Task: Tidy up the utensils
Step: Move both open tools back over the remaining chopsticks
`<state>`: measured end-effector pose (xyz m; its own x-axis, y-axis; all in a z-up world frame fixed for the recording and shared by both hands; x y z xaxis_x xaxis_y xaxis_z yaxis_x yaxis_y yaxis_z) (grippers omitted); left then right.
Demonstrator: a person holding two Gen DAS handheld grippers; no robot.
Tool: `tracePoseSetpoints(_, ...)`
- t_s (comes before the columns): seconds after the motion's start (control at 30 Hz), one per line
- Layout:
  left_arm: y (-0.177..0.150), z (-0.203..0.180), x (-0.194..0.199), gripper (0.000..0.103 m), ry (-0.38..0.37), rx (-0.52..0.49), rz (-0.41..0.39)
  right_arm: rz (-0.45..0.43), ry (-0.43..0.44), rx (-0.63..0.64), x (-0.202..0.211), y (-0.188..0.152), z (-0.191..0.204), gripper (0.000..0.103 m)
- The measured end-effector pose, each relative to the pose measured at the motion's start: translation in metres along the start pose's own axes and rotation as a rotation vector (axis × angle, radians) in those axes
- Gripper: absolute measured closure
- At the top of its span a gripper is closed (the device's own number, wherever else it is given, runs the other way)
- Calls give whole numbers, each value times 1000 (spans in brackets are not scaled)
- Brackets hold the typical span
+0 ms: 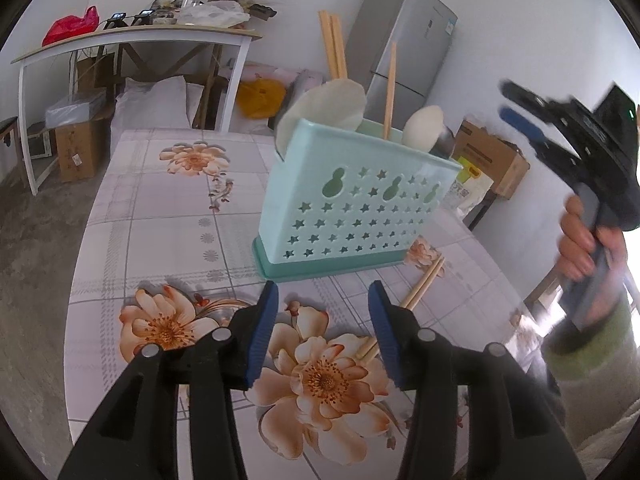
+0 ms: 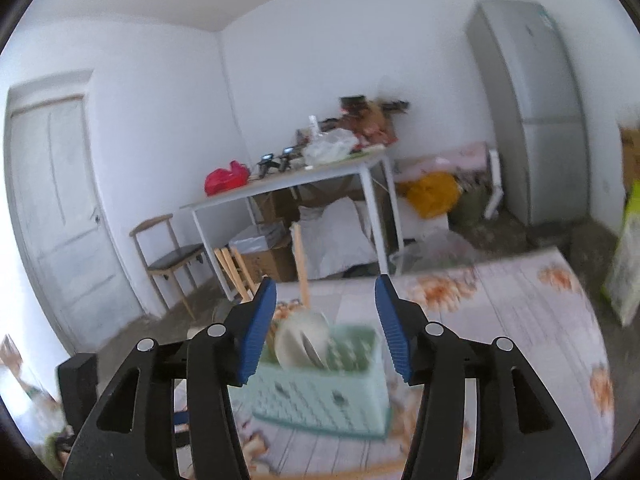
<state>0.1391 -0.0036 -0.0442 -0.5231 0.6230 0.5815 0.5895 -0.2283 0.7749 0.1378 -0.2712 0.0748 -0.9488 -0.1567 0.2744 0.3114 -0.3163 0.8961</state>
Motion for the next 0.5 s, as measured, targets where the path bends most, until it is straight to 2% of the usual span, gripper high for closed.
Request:
tracePoseSetpoints(0.13, -2, -9, -7, 53, 13, -24, 28, 80, -25, -136, 10, -32, -26, 51)
tracePoseSetpoints(0.2, -3, -14, -11, 51, 26, -43, 40, 164, -71, -181, 4, -60, -35, 51)
tracePoseSetpoints(0.33, -6, -21, -32, 50, 73, -87, 101, 349, -184, -169, -18, -114, -41, 50)
tracePoseSetpoints(0.37, -6, -23, -38, 50, 82, -97, 113, 382, -205, -161, -18, -126, -43, 47)
tracePoseSetpoints(0.5, -5, -26, -62, 50, 154, -129, 173, 481, -225, -154, -30, -151, -47, 39)
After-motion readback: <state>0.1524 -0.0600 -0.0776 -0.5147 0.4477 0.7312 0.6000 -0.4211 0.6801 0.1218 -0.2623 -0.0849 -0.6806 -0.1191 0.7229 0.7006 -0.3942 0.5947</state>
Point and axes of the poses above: each gripper's, at about its wrist camera, not at the fingertips, and x roughly against the way its jaws point, z to its left, y to its top, the point moved 6 cm from there along -x, roughly the way its jaws point, and after that the axes turned 4 degrees about -x, right-handed, at the moved point
